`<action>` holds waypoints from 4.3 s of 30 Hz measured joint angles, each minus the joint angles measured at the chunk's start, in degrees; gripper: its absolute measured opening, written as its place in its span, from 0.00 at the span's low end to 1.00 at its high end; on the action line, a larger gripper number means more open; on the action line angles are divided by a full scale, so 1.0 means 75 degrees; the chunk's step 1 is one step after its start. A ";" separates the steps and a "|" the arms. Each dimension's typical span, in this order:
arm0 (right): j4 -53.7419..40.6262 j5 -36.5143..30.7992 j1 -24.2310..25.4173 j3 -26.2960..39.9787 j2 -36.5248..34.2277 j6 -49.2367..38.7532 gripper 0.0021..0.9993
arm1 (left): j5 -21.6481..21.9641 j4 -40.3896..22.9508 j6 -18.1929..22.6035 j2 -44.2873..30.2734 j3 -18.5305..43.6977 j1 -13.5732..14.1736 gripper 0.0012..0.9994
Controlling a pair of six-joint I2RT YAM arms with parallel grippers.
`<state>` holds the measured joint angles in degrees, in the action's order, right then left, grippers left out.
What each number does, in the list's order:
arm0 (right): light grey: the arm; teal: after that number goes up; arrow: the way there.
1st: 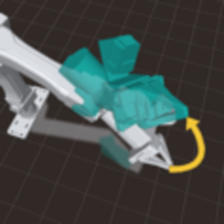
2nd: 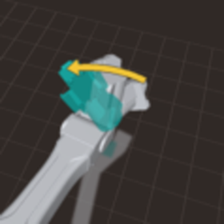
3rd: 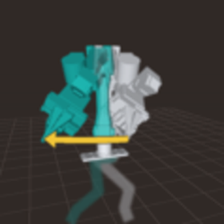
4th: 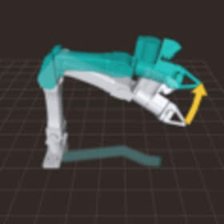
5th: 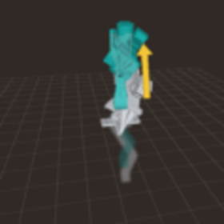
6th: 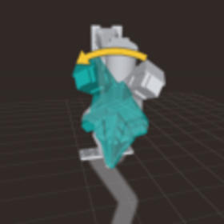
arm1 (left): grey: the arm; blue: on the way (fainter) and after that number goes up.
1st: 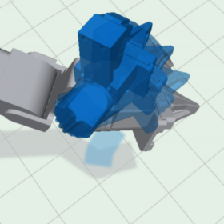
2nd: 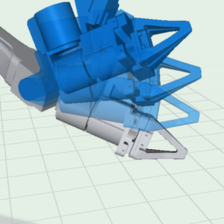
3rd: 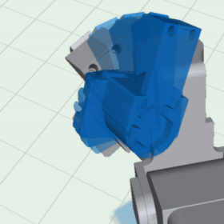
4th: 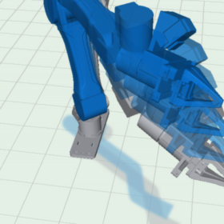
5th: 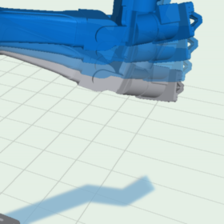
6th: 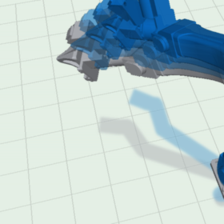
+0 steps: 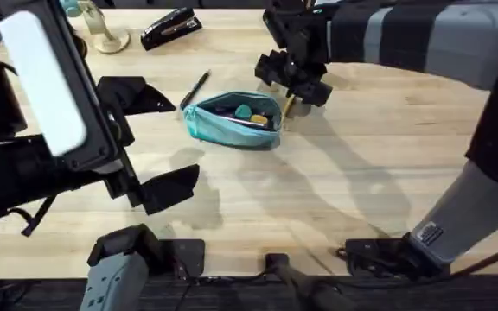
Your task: Unzip the bag, pick up the pens from the table one at a time and place them inside, then zip the bag closed.
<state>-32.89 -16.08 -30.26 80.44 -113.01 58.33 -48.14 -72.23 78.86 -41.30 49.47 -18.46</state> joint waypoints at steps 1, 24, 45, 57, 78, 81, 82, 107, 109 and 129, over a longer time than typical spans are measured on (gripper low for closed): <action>-0.0011 -0.0002 0.0003 0.0013 -0.0017 0.0003 1.00 | 0.0000 0.0004 -0.0002 0.0000 0.0000 0.0000 0.99; -0.0353 -0.0139 0.0078 0.0062 0.0076 -0.0240 0.04 | 0.0000 0.0001 -0.0002 0.0000 0.0000 0.0000 0.99; -0.0416 -0.0891 0.0070 0.0062 0.3993 -0.4245 0.03 | 0.0000 0.0001 -0.0002 0.0000 0.0000 0.0000 0.99; -0.0431 0.0855 0.0055 0.0062 0.5135 -0.7666 0.03 | 0.0000 0.0001 0.0000 0.0000 0.0000 0.0000 0.99; -0.0917 0.5179 -0.0357 0.0062 0.4010 -1.2187 0.03 | 0.0000 -0.0035 -0.0002 0.0000 0.0000 0.0000 0.99; -0.0908 0.5262 -0.0621 0.0062 0.3683 -1.2446 0.03 | 0.0000 -0.0037 0.0001 0.0000 0.0000 0.0000 0.99; -0.0908 0.5278 -0.0718 0.0062 0.3575 -1.2524 0.03 | 0.0000 -0.0036 -0.0002 0.0000 0.0000 0.0000 0.99; -0.0617 0.5002 -0.1221 0.0062 0.0731 -1.3588 0.06 | 0.0000 -0.0037 -0.0002 0.0000 0.0000 0.0000 0.99; -0.0709 0.4938 -0.1221 0.0062 0.0728 -1.3614 0.33 | 0.0000 -0.0037 -0.0002 0.0000 0.0000 0.0000 0.99; -0.1284 0.4844 -0.1207 0.0062 0.4041 -1.2293 1.00 | -0.0131 0.2155 -0.1593 -0.0047 0.0000 0.0000 0.99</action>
<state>-42.52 20.25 -39.31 80.90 -82.70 -33.87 -49.12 -56.07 66.91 -41.65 49.47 -18.46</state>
